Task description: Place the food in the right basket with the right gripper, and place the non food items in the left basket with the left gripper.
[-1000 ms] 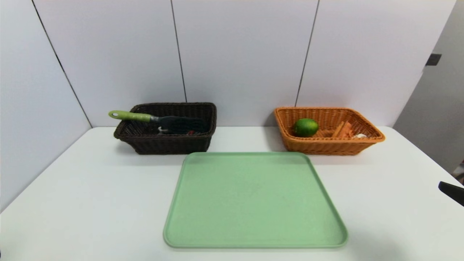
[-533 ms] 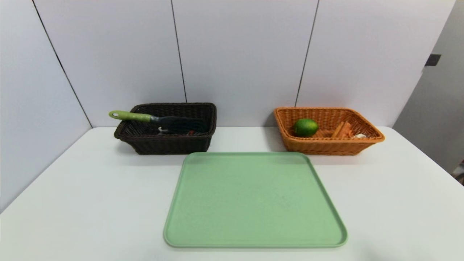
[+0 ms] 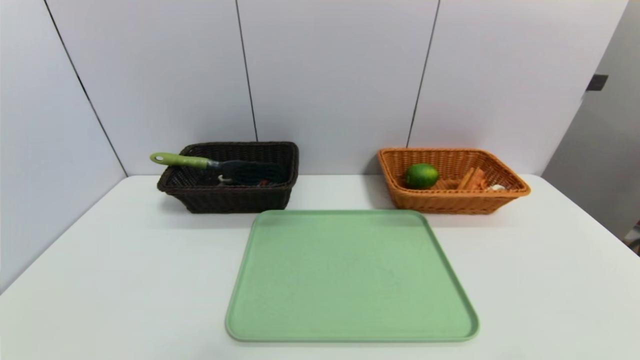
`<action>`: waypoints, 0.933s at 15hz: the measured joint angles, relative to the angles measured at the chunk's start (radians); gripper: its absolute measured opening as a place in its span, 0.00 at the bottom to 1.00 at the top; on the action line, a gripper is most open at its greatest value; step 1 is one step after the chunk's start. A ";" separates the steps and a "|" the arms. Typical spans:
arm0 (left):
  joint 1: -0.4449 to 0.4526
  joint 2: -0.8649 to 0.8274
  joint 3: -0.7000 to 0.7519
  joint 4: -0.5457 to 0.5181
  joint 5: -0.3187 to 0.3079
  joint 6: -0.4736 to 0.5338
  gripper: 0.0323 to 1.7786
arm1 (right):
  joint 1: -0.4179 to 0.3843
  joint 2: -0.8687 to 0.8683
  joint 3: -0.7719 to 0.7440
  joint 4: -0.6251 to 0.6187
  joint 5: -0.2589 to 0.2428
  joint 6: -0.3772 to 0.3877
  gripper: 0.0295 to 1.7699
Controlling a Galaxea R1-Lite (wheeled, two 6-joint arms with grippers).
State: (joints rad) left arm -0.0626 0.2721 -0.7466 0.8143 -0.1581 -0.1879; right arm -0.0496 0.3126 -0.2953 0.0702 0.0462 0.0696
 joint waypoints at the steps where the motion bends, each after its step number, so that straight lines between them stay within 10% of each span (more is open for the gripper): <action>1: 0.004 -0.002 -0.010 -0.002 -0.027 -0.003 0.95 | 0.006 -0.001 0.000 0.001 0.009 -0.001 0.96; 7: 0.090 -0.098 0.014 0.040 -0.144 0.010 0.95 | 0.037 -0.092 0.034 0.057 0.048 -0.037 0.96; 14: 0.075 -0.248 0.099 0.012 -0.012 0.207 0.95 | 0.048 -0.296 0.164 0.001 0.025 -0.191 0.96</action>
State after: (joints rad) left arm 0.0128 0.0240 -0.6474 0.8260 -0.1698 0.0187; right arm -0.0013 0.0164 -0.1309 0.0715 0.0715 -0.1217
